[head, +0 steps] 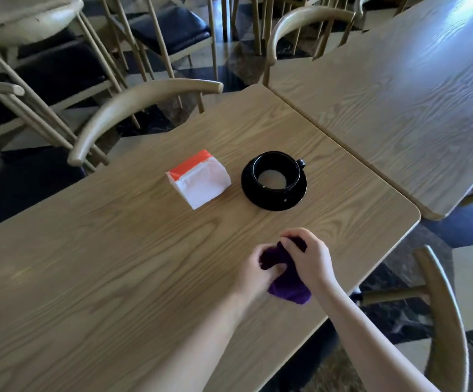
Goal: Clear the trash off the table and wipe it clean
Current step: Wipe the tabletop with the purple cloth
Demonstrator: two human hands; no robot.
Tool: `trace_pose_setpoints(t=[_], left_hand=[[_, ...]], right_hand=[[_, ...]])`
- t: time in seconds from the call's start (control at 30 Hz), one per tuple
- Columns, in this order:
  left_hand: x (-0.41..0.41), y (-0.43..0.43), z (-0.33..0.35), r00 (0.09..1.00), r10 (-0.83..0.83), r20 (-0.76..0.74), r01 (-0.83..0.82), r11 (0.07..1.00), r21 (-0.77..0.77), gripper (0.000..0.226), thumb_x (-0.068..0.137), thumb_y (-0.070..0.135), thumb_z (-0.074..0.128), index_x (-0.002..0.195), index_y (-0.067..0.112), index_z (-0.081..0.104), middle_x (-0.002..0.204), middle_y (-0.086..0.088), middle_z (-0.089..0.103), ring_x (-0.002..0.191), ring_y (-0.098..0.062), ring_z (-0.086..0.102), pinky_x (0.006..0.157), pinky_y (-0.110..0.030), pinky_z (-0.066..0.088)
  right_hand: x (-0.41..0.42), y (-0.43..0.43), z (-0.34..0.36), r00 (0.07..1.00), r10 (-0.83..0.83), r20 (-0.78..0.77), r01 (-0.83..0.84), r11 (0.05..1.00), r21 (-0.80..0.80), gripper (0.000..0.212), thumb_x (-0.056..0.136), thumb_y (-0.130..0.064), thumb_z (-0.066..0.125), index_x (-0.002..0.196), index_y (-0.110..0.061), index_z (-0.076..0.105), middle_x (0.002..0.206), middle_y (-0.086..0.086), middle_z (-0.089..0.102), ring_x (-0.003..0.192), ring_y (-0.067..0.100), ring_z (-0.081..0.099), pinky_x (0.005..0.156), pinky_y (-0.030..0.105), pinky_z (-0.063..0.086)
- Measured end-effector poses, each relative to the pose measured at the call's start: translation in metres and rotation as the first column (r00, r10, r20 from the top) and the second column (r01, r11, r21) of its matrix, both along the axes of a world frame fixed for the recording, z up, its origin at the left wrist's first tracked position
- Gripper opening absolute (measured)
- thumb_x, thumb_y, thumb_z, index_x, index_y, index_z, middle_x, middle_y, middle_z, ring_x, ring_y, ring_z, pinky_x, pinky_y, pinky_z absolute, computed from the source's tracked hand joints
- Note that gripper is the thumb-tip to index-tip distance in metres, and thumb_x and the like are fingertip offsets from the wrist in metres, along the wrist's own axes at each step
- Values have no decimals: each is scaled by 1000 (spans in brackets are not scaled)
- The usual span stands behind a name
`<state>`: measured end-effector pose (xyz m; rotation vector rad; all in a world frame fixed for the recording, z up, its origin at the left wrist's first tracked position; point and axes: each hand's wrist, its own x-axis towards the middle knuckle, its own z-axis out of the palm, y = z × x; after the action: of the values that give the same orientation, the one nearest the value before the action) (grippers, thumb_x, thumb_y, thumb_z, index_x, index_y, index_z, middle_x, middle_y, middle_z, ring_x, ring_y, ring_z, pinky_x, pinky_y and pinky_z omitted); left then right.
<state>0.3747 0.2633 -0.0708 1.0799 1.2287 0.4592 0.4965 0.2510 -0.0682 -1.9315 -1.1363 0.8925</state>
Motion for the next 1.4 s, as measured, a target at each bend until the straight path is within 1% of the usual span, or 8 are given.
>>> trace_pose_setpoints(t=[0.13,0.27,0.53,0.67,0.87,1.1,1.27,1.4], left_hand=[[-41,-2,-2,962,232,-144,-203,960,192,24,83,4,63,95,23,56,89,8,63,85,-8,60,78,-16,46],[-87,-16,-30,816,395,-423,-189,873,450,30,80,3,66,110,6,61,104,-9,62,100,-23,57,84,-12,32],[-117,-25,-49,737,538,-408,-176,737,653,36,70,-9,70,104,1,63,95,-8,61,89,-29,60,84,-24,41],[-137,-17,-49,718,603,-347,-262,696,669,36,75,-8,67,109,4,63,96,1,55,89,-27,61,82,-29,47],[-157,-2,-46,656,667,-353,-300,660,689,32,76,-9,66,107,-3,66,102,-16,66,92,-17,54,80,9,27],[-153,-33,-58,688,586,-427,-249,744,620,36,69,-15,63,102,-2,67,99,-16,66,96,-29,61,89,-7,33],[-175,-75,-55,759,557,-338,-324,773,546,34,75,-12,64,98,14,66,97,12,56,88,-10,60,74,-4,44],[-194,-91,-50,745,602,-286,-490,786,376,34,84,-6,60,112,12,58,104,1,58,83,11,60,71,-6,48]], right_hand=[[-35,-3,1,978,175,113,-181,982,52,24,92,-26,50,112,-21,62,115,-9,62,111,7,50,94,14,35],[-56,-16,-40,701,559,442,-502,828,-251,65,84,-55,25,142,-30,37,155,3,26,142,35,19,117,50,13],[-94,21,-59,416,623,662,-559,750,-354,74,82,-65,31,139,-20,43,147,16,39,138,41,30,117,48,16],[-132,52,-61,436,620,652,-552,757,-350,75,82,-59,30,135,-9,48,140,20,48,135,43,36,111,47,22],[-166,71,-63,530,605,594,-601,762,-239,66,92,-48,39,144,-8,32,154,18,26,145,37,10,118,42,4],[-155,23,-61,541,594,595,-628,756,-185,54,85,-39,37,128,-11,56,138,8,53,134,33,41,109,44,38],[-144,-15,-62,491,645,585,-668,710,-222,65,81,-49,41,136,-16,48,147,8,43,138,35,34,108,41,33],[-146,-18,-53,517,657,549,-706,690,-160,48,78,-34,63,124,-25,56,121,5,60,108,36,52,88,46,52]])
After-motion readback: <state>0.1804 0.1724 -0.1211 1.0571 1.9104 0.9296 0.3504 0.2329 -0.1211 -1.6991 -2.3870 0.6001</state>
